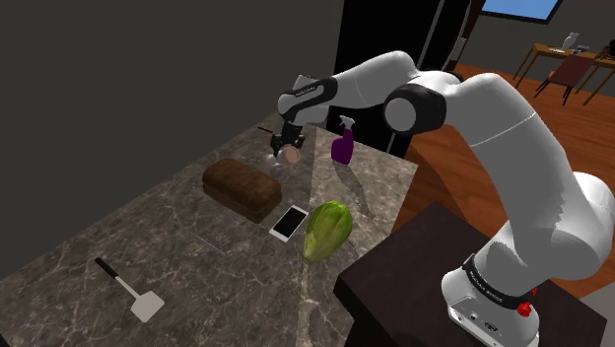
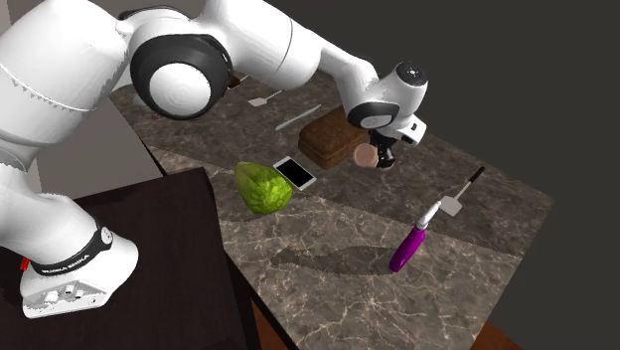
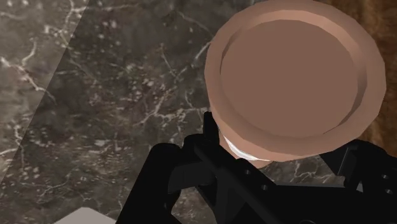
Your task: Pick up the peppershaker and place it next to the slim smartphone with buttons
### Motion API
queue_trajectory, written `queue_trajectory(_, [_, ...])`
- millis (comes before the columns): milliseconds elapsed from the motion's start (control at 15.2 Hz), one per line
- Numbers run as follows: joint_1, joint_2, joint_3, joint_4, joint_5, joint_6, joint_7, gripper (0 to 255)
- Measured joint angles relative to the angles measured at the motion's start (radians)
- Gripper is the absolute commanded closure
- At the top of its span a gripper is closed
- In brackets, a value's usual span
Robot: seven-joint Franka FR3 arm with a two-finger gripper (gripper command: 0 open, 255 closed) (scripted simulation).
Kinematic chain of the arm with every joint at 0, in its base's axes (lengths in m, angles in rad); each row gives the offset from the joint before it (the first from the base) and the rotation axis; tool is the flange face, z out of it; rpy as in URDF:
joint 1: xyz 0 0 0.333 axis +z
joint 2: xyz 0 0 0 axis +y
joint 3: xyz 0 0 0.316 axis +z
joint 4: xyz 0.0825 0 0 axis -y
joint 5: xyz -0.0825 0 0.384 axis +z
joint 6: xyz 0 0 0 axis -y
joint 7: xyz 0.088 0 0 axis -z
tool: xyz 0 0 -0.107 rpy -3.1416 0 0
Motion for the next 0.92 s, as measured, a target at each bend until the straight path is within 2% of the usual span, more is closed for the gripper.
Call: queue_trajectory(924, [0.008, -0.13, -0.016, -0.037, -0.016, -0.09, 0.031, 255])
